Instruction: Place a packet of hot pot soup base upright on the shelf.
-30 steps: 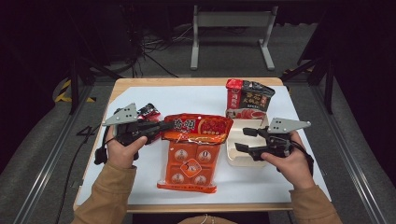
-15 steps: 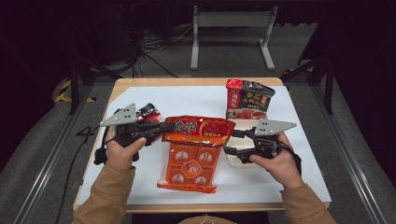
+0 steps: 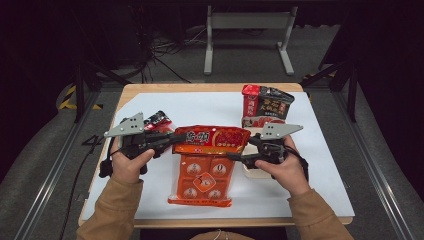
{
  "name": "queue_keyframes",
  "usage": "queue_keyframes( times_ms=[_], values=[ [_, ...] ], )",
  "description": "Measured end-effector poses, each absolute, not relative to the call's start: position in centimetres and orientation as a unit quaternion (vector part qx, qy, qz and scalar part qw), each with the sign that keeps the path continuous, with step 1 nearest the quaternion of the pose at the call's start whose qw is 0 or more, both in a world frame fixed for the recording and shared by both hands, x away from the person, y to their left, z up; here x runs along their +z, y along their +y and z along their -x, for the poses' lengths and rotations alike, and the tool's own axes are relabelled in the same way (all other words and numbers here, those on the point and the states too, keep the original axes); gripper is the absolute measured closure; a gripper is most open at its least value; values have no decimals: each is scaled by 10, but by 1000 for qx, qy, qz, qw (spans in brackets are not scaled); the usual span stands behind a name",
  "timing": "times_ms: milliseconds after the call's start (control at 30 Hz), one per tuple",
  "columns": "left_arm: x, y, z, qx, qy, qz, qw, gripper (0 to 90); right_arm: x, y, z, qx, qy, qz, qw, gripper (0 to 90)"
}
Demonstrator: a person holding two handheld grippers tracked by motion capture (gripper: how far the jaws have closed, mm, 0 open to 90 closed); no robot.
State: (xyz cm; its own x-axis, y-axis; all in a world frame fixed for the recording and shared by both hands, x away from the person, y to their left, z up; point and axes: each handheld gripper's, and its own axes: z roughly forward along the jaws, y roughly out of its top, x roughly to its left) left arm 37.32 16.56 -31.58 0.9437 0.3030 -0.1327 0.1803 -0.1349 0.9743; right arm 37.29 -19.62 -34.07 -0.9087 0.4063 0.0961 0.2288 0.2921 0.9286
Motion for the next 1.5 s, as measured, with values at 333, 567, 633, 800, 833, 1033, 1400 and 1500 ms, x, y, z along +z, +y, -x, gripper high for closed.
queue_keyframes(
  times_ms=[333,567,633,800,833,1033,1400,1500],
  values=[
    [-316,165,-373,44,154,-752,639,900,-338,-186,-377,570,798,-189,54,615],
    [-315,163,-372,47,152,-752,640,900,-332,-188,-376,578,796,-173,37,797],
    [-315,163,-372,51,154,-752,639,900,-330,-188,-375,578,797,-169,33,841],
    [-315,165,-372,51,158,-747,643,897,-325,-187,-371,585,795,-157,21,896],
    [-315,165,-372,51,158,-747,643,895,-325,-187,-371,585,795,-157,21,896],
    [-314,167,-372,52,158,-742,649,884,-318,-186,-364,591,793,-147,14,899],
    [-311,169,-371,49,162,-724,668,735,-303,-183,-357,586,797,-144,27,900],
    [-309,169,-370,60,163,-725,666,633,-298,-184,-357,587,796,-146,23,900]
  ],
)
